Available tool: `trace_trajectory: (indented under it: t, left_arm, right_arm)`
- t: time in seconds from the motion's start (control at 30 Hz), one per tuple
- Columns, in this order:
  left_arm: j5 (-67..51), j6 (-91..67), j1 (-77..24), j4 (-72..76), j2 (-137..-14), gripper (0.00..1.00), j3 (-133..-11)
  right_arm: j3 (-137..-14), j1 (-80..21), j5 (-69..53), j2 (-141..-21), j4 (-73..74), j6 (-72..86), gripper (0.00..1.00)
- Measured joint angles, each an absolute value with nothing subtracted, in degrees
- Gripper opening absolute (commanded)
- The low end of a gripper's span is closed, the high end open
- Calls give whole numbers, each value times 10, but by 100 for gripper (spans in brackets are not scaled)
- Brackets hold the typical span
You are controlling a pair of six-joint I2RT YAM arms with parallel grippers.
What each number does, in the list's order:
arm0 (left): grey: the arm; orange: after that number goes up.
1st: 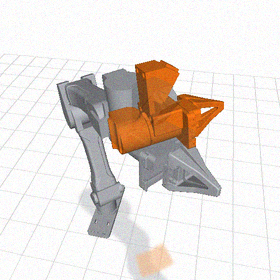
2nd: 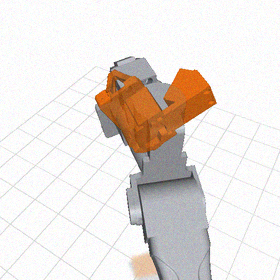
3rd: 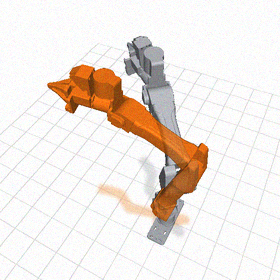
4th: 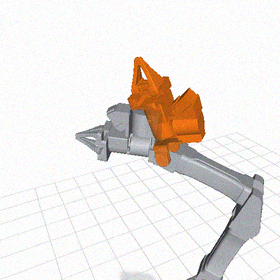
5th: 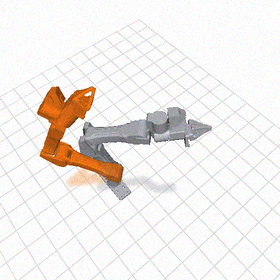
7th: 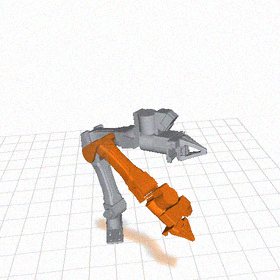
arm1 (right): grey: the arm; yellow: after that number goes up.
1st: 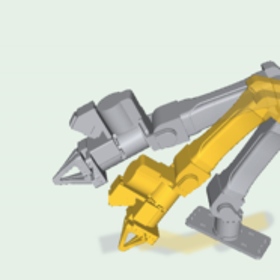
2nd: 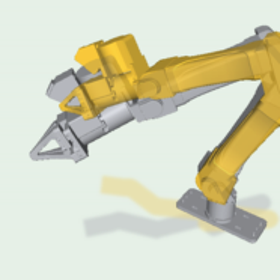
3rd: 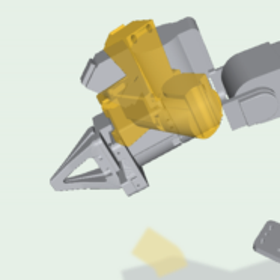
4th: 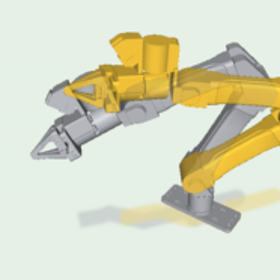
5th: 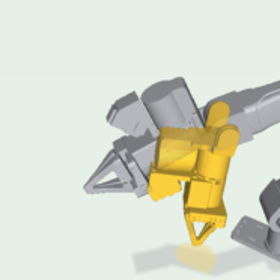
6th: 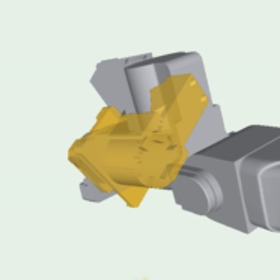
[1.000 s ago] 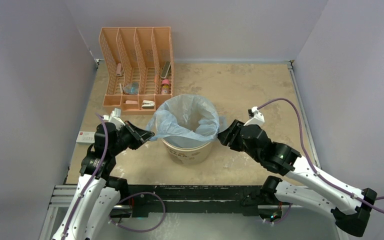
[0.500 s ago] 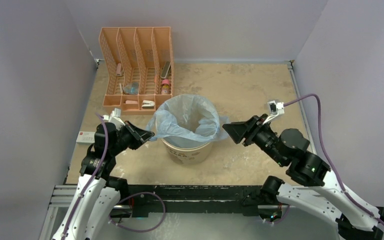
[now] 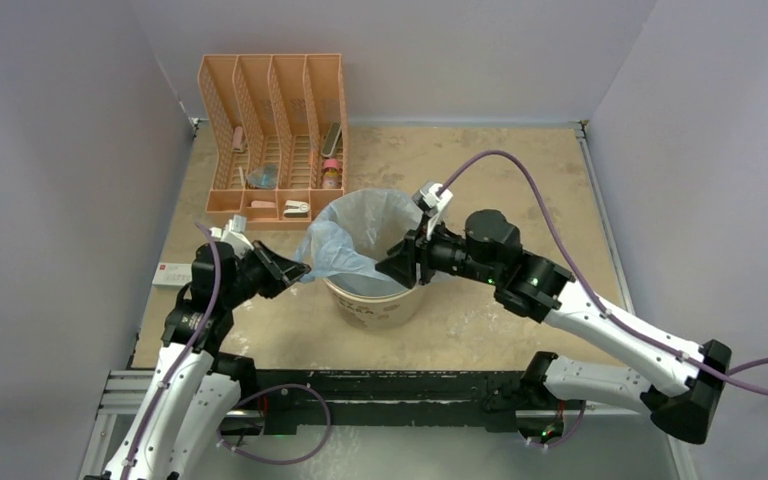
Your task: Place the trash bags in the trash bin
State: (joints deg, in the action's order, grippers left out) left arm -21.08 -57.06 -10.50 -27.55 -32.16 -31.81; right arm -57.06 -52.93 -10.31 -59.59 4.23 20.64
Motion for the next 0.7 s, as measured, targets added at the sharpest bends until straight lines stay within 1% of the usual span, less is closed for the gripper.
trace_trajectory:
  t: [0.17, 0.33, 0.4, 0.43, 0.5, 0.63, 0.67, 0.7]
  left_arm:
    - [-218, -563, -105, -270, -326, 0, -318]
    - [-223, -558, -105, -254, -327, 0, -311]
    - [-225, -554, -105, -243, -332, 0, -306]
    - [-227, -550, -105, -239, -337, 0, -306]
    - [-230, -543, -105, -232, -350, 0, -306]
    - [-240, -533, -105, -225, -366, 0, -304]
    - [-241, -531, -105, -223, -366, 0, -302]
    - [-242, -529, -105, -223, -364, 0, -300]
  right_arm:
    - [-564, -529, -136, -551, 49, 166, 49]
    - [-597, -530, -153, -580, 74, 139, 47]
    - [-595, -530, -156, -592, 83, 134, 40]
    - [-595, -530, -155, -598, 90, 135, 39]
    - [-598, -530, -147, -605, 106, 139, 31]
    - [-601, -530, -145, -590, 114, 138, 4]
    - [-601, -530, -146, -580, 113, 138, 0]
    - [-601, -530, -147, -571, 113, 137, 0]
